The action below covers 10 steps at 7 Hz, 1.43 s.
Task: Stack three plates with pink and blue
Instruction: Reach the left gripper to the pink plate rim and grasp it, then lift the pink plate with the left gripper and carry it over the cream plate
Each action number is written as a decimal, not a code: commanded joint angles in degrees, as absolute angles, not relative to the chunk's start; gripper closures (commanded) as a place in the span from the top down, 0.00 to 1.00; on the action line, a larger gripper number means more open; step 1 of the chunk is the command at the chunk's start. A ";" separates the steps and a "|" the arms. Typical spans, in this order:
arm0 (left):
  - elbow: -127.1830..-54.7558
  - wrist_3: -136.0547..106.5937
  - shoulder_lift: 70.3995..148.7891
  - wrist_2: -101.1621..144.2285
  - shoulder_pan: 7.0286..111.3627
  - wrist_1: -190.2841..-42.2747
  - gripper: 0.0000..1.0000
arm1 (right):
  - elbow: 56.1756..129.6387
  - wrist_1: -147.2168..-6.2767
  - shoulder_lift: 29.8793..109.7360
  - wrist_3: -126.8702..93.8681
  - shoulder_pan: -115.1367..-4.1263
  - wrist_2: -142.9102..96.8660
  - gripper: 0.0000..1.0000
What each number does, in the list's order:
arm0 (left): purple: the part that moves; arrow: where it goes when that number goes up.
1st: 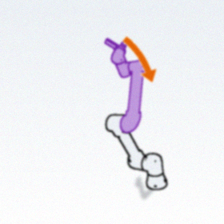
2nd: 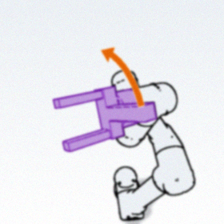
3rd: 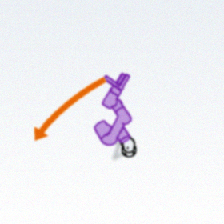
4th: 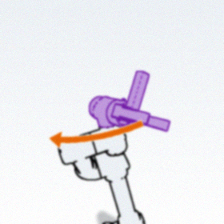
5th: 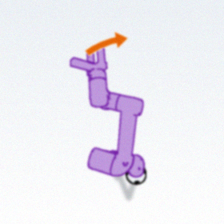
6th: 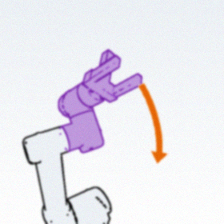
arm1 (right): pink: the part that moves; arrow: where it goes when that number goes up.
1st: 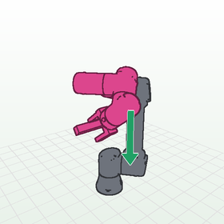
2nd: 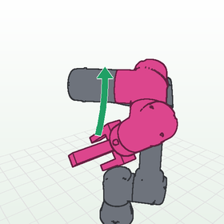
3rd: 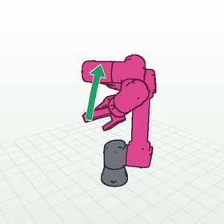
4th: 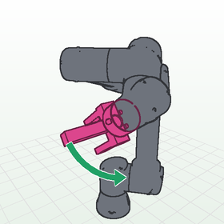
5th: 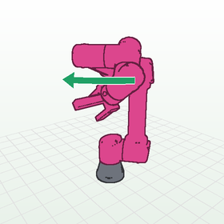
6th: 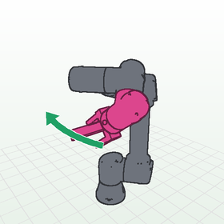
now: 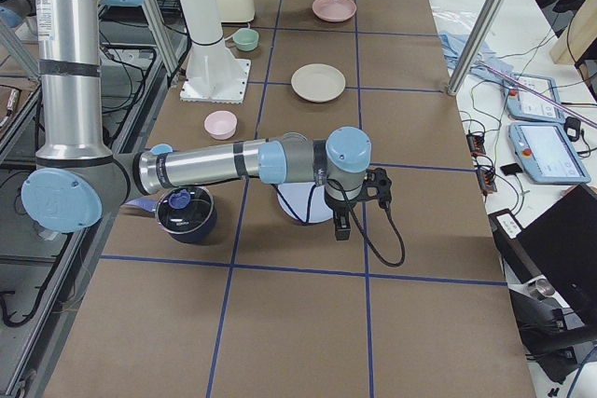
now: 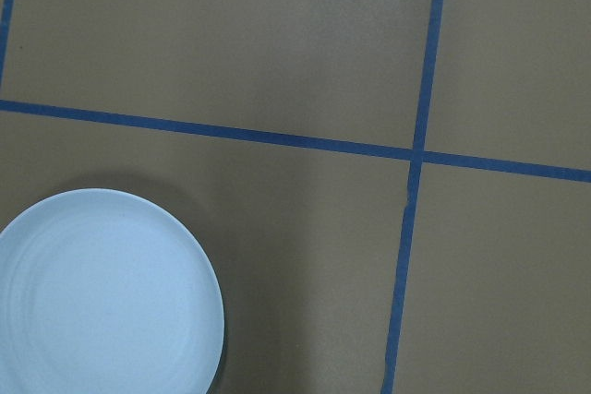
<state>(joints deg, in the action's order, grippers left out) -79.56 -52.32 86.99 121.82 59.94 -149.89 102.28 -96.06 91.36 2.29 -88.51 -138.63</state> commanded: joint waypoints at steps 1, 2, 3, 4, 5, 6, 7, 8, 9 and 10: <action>-80.68 -52.21 86.40 121.82 59.94 -150.12 0.00 | 102.30 -96.06 91.32 2.20 -88.51 -138.69 1.00; -81.03 -52.38 86.31 122.34 60.03 -150.20 0.00 | 102.65 -96.15 91.32 2.20 -88.51 -138.69 1.00; -83.04 -52.38 86.13 124.17 60.20 -149.77 0.00 | 102.66 -96.07 91.32 2.20 -88.51 -138.69 1.00; -84.01 -52.38 86.13 129.85 60.81 -149.77 0.00 | 102.66 -96.06 91.32 2.20 -88.51 -138.69 1.00; -85.24 -52.64 86.92 134.51 63.87 -149.68 0.00 | 102.66 -96.06 91.32 2.28 -88.51 -138.69 1.00; -86.65 -53.08 88.05 136.04 64.33 -148.55 0.00 | 103.27 -96.06 91.41 2.29 -88.51 -138.69 1.00; -87.88 -57.96 91.81 136.14 64.34 -145.75 0.00 | 103.79 -96.06 91.41 2.29 -88.51 -138.69 1.00; -87.98 -63.66 96.46 135.79 64.16 -143.90 0.00 | 104.49 -96.06 91.41 2.29 -88.51 -138.69 1.00; -88.07 -67.55 101.64 135.62 63.90 -139.87 0.00 | 104.50 -96.15 91.41 2.11 -88.51 -138.69 1.00; -88.33 -72.90 106.21 133.88 62.68 -137.40 0.00 | 104.85 -96.07 91.06 -0.33 -88.51 -138.87 1.00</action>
<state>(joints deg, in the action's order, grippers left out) -88.03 -66.86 100.47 135.25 63.69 -140.85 104.49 -96.10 91.32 1.59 -88.51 -138.73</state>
